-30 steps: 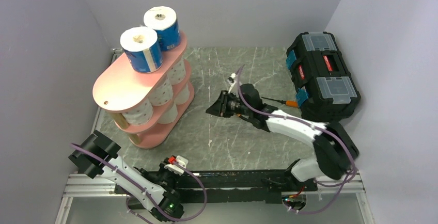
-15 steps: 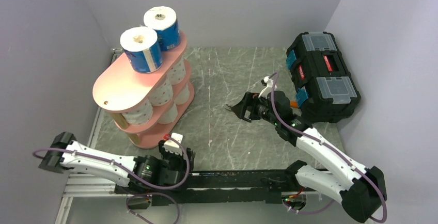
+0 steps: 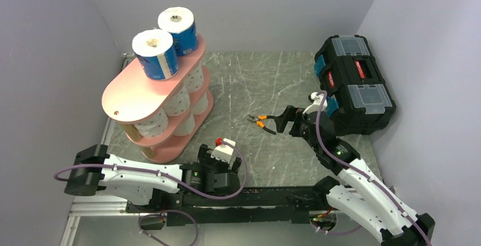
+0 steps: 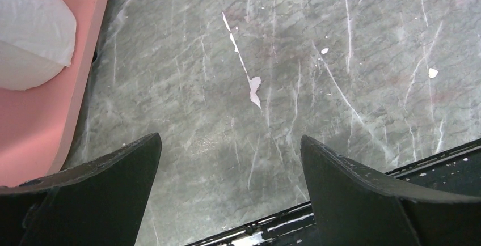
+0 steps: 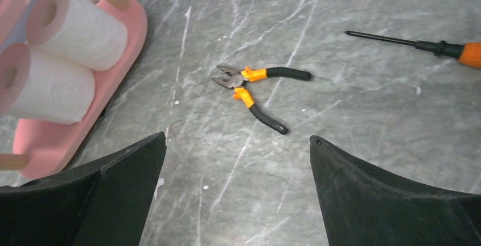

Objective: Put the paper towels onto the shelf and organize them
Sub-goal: Reset both arms

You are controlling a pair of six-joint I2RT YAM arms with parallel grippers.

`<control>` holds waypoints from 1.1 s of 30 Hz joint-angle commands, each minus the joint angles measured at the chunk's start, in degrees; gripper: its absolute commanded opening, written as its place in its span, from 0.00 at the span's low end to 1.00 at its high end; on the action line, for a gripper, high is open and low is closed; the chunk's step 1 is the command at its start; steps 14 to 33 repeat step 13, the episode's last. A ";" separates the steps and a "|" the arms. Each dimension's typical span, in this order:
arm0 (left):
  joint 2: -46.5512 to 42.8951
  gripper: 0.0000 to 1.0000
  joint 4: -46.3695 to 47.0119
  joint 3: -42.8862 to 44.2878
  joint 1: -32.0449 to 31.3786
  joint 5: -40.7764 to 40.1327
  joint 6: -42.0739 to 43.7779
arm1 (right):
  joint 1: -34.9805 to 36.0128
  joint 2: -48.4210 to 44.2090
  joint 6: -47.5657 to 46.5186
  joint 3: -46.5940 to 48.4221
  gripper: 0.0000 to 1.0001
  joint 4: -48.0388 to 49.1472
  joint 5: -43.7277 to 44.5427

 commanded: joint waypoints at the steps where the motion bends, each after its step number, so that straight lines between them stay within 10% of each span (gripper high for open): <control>1: -3.16 0.99 2.06 -1.62 0.30 -0.08 1.86 | -0.19 -3.62 0.04 -1.16 1.00 -2.35 7.58; 33: -7.75 0.99 6.04 -6.39 0.91 0.88 1.15 | -0.19 -5.65 1.50 -1.23 1.00 -3.30 11.32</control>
